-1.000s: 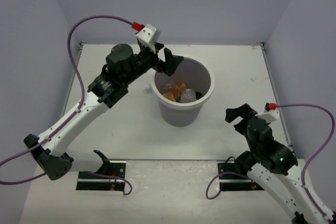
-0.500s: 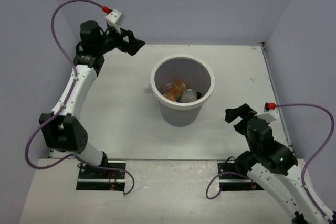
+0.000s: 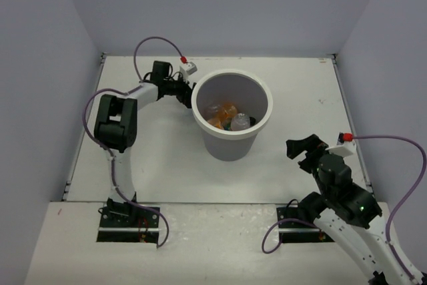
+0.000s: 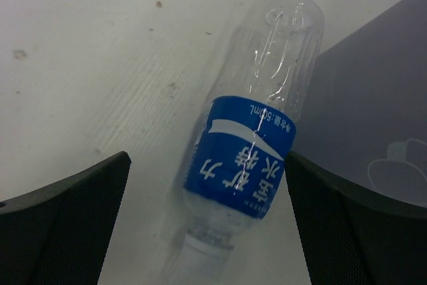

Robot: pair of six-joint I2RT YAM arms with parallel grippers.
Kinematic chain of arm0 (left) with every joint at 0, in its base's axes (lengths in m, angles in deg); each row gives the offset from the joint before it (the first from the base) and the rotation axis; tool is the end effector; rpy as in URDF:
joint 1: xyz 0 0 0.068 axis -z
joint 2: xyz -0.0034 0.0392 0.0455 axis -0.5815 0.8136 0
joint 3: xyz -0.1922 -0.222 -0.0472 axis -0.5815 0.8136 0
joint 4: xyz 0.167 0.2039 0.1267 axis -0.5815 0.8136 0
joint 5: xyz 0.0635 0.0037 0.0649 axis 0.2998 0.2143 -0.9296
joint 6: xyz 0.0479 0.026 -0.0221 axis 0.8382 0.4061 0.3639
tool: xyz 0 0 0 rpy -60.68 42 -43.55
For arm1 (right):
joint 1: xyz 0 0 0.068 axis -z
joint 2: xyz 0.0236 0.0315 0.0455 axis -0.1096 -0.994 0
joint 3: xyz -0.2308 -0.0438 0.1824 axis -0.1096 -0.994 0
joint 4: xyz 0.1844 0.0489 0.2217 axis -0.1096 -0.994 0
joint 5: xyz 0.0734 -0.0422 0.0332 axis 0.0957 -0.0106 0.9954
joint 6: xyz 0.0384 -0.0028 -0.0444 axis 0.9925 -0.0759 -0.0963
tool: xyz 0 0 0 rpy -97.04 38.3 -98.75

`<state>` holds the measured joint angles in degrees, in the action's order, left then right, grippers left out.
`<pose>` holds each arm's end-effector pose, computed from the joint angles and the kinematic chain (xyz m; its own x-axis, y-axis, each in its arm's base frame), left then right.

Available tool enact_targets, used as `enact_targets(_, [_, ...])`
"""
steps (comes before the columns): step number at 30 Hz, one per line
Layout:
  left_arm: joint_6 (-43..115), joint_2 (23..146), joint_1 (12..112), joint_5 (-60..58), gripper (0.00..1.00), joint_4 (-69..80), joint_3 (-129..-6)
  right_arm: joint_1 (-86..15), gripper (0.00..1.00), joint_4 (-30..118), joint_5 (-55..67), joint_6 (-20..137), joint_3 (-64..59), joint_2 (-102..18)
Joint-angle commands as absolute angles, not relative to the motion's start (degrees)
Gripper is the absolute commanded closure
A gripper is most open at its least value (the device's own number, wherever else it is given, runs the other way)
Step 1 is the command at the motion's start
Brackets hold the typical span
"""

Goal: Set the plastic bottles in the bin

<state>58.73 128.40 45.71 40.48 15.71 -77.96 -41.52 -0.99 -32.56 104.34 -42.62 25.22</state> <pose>0.4791 -0.1189 0.1798 -0.5527 0.2259 -0.8022 0.7689 0.5096 -0.3862 0.0749 0.0263 0.2963 -0.2927 0.6307 -0.7187 0.1934 0.7751 0.6015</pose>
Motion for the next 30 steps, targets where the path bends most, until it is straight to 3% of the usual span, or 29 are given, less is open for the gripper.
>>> enact_targets(1, [61.2,130.6,50.7,39.1,0.00,16.2,-83.6,-41.5,0.01,-0.6,-32.9,104.1,-41.0,26.6])
enact_targets(15, [61.4,137.0,53.8,29.2,0.01,20.3,-83.7,-41.5,0.01,-2.2,-31.6,103.2,-41.1,31.0])
enact_targets(17, [61.5,136.8,53.7,28.3,0.12,21.8,-84.1,-41.5,0.01,-2.3,-31.7,103.4,-41.2,31.6])
enact_targets(19, [61.6,136.5,53.7,27.5,0.33,23.9,-85.0,-41.5,0.01,-2.3,-32.0,103.5,-41.2,32.0])
enact_targets(22, [61.1,133.9,53.7,26.9,0.57,24.7,-84.7,-41.5,0.01,-2.4,-32.0,103.6,-41.0,32.2])
enact_targets(25, [59.0,129.0,53.7,22.7,0.70,22.8,-83.4,-41.4,0.01,-2.6,-31.8,103.7,-40.9,32.0])
enact_targets(30, [49.5,117.4,52.2,3.6,0.79,16.8,-80.3,-41.5,0.01,-2.6,-31.1,103.9,-40.9,31.5])
